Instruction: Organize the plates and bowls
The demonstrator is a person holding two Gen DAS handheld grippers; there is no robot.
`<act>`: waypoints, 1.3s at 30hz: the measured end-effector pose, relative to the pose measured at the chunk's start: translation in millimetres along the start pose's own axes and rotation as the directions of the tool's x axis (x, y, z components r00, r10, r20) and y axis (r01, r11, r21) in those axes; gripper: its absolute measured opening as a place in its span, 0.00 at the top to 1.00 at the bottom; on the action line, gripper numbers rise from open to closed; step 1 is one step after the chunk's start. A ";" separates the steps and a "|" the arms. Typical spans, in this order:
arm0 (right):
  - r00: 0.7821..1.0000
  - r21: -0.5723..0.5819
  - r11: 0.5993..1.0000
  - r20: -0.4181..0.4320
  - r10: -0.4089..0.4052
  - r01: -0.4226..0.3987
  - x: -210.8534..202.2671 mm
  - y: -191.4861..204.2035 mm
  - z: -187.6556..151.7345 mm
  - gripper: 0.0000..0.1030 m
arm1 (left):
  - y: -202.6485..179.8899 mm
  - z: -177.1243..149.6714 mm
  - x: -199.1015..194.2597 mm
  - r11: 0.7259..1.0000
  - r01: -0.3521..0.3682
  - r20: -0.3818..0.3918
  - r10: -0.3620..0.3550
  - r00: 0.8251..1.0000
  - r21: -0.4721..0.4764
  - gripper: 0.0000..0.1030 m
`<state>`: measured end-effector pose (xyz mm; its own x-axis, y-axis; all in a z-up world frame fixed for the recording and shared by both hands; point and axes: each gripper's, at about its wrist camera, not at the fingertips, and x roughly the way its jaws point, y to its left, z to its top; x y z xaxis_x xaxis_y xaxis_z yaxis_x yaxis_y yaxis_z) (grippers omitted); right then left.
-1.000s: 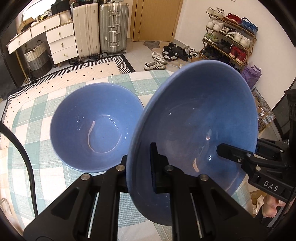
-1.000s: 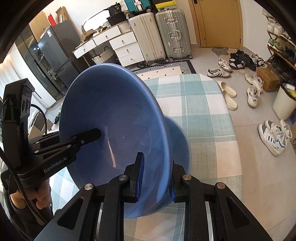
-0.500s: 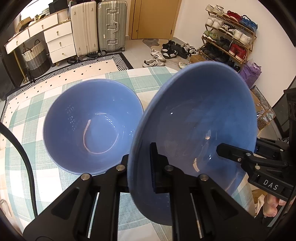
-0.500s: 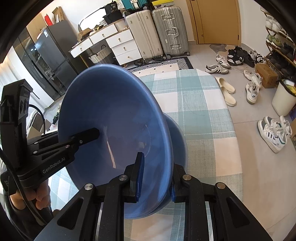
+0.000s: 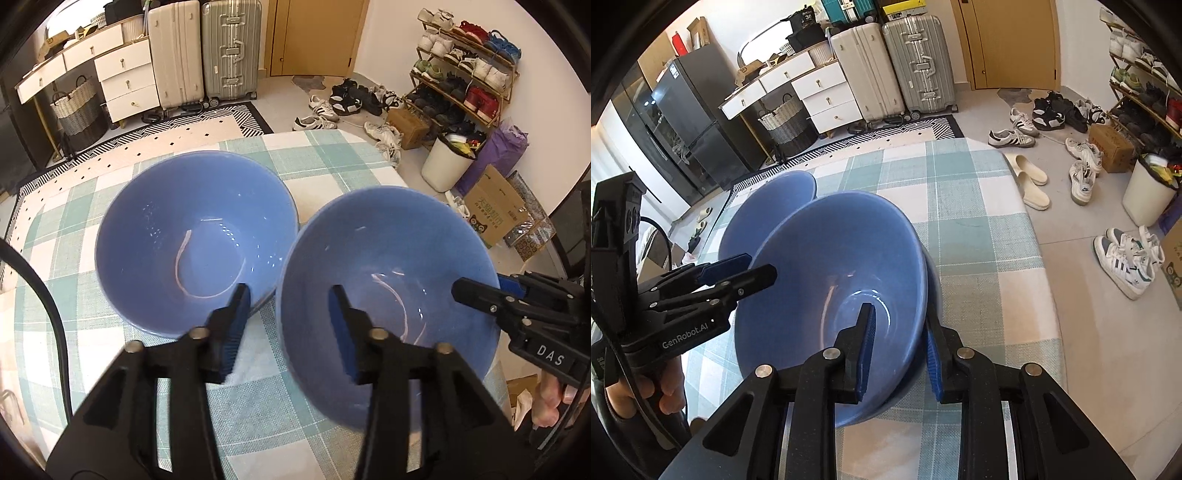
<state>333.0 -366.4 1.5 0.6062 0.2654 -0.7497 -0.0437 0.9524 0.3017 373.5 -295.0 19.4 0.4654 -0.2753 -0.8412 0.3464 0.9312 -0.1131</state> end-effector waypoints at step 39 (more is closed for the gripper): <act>0.995 0.024 0.999 0.091 0.028 -0.030 -54.2 -0.2 -34.2 0.05 | 8.0 -42.6 -57.6 1.000 -0.001 0.070 0.001 0.998 -0.003 0.02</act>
<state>273.0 -375.9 22.0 0.6746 0.2773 -0.6842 -0.0432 0.9400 0.3385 314.8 -261.5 44.4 0.5217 -0.2900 -0.8023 0.3434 0.9323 -0.1136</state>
